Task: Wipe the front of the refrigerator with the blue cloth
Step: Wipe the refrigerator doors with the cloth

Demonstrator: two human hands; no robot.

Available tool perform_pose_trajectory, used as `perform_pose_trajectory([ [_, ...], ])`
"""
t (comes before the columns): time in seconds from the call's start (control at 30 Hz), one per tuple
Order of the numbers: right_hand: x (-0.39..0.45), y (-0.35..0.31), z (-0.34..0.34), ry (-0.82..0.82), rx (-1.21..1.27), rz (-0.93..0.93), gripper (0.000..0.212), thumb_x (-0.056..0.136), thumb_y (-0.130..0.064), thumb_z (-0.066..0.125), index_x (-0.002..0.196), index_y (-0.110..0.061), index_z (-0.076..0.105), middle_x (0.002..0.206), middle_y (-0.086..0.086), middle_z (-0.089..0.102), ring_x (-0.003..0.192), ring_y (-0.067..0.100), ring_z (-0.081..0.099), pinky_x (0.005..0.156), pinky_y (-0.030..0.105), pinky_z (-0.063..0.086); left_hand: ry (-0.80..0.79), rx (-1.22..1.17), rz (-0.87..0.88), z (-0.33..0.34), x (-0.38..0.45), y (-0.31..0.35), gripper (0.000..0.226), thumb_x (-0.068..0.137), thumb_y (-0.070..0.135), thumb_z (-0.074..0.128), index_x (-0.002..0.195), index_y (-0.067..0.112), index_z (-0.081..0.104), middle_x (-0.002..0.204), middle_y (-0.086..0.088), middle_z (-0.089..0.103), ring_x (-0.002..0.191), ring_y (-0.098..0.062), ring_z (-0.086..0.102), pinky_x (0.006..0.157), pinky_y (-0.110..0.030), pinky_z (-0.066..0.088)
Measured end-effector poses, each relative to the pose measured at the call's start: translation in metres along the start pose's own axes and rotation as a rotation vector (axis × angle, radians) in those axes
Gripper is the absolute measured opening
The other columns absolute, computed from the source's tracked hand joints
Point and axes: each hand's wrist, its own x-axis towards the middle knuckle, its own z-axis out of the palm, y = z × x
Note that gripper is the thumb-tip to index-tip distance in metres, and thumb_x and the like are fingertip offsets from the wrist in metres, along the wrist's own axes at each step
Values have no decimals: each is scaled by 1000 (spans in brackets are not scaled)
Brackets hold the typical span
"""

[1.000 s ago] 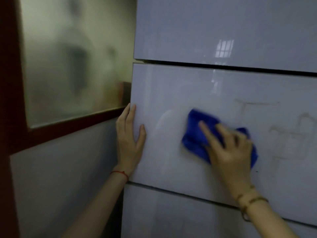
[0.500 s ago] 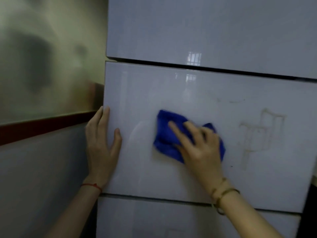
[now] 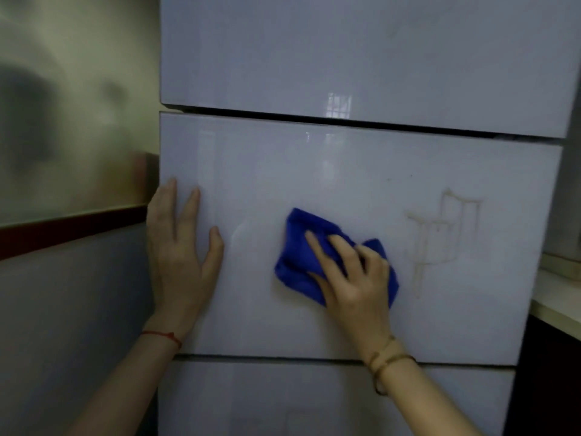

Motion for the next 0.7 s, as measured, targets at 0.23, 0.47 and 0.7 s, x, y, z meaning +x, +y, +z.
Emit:
perform_pose_trajectory([
  [0.23,72,97,-6,144,-88,456,39,101,-33,42,136,-21,52,131,10,51,97,35,50,84,41,42,-9,-13,60,22,17,35,50,98,22,50,144,5,42,153,-17,36,145,-33,30,119,-53,29],
  [0.47,-22,47,-9,11,-35,101,37,101,-38,43,131,-22,59,127,2,49,91,28,46,79,41,41,29,17,80,29,13,32,51,98,23,47,145,6,41,154,-17,35,146,-34,29,121,-53,24],
  [0.7,42,147,-20,177,-92,622,39,99,-31,44,136,-19,53,131,12,53,100,33,49,89,35,35,39,9,73,29,12,34,50,98,23,47,145,6,41,154,-17,36,145,-34,29,121,-52,25],
])
